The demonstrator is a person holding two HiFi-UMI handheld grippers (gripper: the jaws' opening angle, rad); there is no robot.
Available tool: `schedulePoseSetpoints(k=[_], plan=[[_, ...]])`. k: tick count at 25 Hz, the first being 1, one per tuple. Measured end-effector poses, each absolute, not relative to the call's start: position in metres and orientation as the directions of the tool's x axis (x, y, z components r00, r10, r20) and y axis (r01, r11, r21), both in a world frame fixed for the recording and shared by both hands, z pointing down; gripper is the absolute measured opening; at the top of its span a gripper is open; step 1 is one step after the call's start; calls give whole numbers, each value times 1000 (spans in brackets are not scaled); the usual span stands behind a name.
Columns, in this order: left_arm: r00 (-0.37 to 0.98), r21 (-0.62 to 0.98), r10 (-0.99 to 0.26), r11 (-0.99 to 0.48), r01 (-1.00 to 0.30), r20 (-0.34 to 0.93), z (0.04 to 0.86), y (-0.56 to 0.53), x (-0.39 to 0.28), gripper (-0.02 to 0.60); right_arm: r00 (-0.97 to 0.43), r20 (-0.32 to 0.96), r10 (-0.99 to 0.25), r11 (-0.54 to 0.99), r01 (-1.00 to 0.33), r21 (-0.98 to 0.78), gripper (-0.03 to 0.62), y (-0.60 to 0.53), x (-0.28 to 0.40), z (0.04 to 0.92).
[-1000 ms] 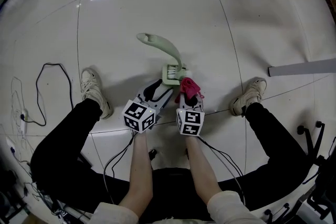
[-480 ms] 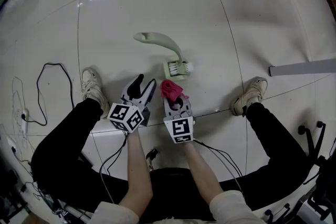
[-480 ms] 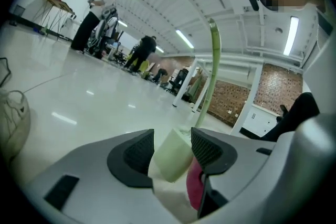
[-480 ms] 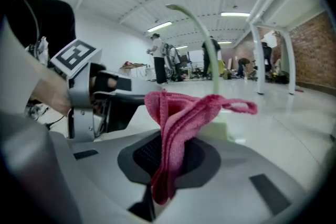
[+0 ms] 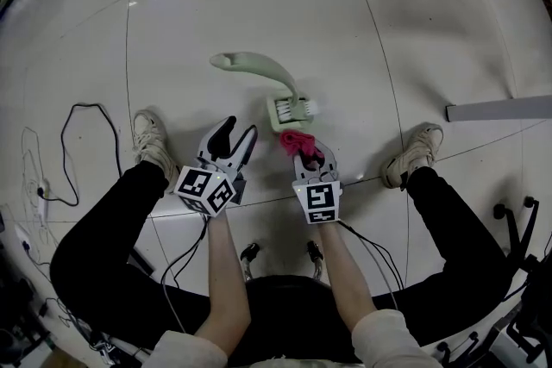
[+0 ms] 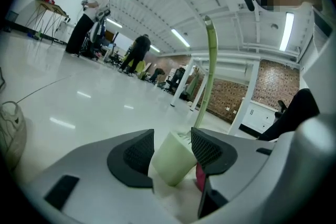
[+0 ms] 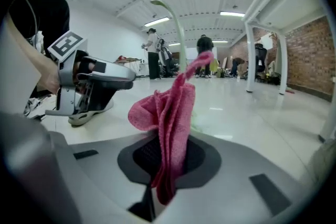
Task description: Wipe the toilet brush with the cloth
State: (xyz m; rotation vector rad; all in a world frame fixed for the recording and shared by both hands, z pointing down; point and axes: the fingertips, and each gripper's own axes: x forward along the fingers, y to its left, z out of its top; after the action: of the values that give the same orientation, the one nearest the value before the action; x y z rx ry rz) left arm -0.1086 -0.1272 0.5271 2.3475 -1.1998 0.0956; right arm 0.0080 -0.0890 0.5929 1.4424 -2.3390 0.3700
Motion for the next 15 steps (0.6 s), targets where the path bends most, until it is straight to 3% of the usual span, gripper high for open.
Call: schedulePoseSetpoints(k=[9,13,15], plan=[[602,389,-770,-499,-775,212,502,-138,-113,224,-278,457,-845,304,-952,-17,32,-108,66,600],[589,271,-807,-557,-785,45,409,-162,-114,216,-219,258,-941,213,-976,-54,32,-136,86,513],[578,206,-815,-574,-792,-48,351,-173,-113,16,-262,90,-961,256,-964,-68,32,-155,78,436]])
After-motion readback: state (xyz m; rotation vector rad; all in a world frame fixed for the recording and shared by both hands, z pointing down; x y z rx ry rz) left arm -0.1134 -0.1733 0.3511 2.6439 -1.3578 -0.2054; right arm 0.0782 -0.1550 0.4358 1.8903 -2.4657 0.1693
